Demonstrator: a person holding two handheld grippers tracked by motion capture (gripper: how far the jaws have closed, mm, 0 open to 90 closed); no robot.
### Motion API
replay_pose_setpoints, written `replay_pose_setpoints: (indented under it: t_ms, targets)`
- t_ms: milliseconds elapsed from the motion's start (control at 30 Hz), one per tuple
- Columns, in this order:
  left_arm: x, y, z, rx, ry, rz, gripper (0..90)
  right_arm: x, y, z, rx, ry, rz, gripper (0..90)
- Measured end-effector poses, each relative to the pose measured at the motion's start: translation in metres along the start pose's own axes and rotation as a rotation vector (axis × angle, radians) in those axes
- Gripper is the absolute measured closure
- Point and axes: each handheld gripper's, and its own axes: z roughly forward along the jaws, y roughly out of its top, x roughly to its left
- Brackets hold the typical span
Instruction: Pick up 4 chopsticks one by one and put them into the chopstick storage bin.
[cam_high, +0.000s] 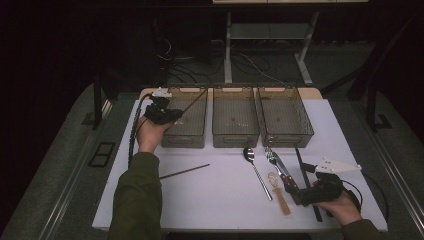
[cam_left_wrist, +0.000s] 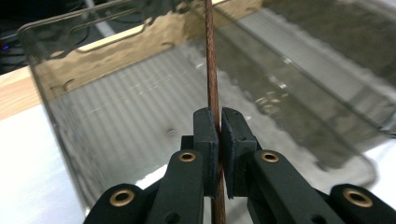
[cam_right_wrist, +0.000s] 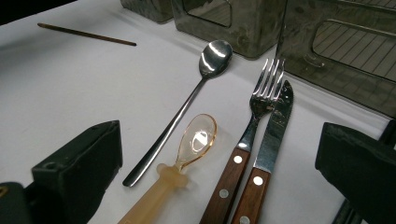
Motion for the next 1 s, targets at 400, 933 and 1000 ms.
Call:
replay_pose_setpoints:
  t_ms: [400, 933, 1000]
  targets:
    - [0.014, -0.007, 0.012, 0.021, 0.037, -0.057, 85.0, 0.000, 0.000, 0.000, 0.000, 0.002, -0.001, 0.8]
    - [0.008, -0.005, 0.016, -0.008, 0.038, -0.035, 59.1, 0.000, 0.000, 0.000, -0.002, 0.004, -0.006, 0.8]
    - [0.007, -0.004, 0.013, -0.020, 0.028, -0.024, 55.2, 0.000, 0.000, 0.000, 0.002, 0.003, -0.001, 0.8]
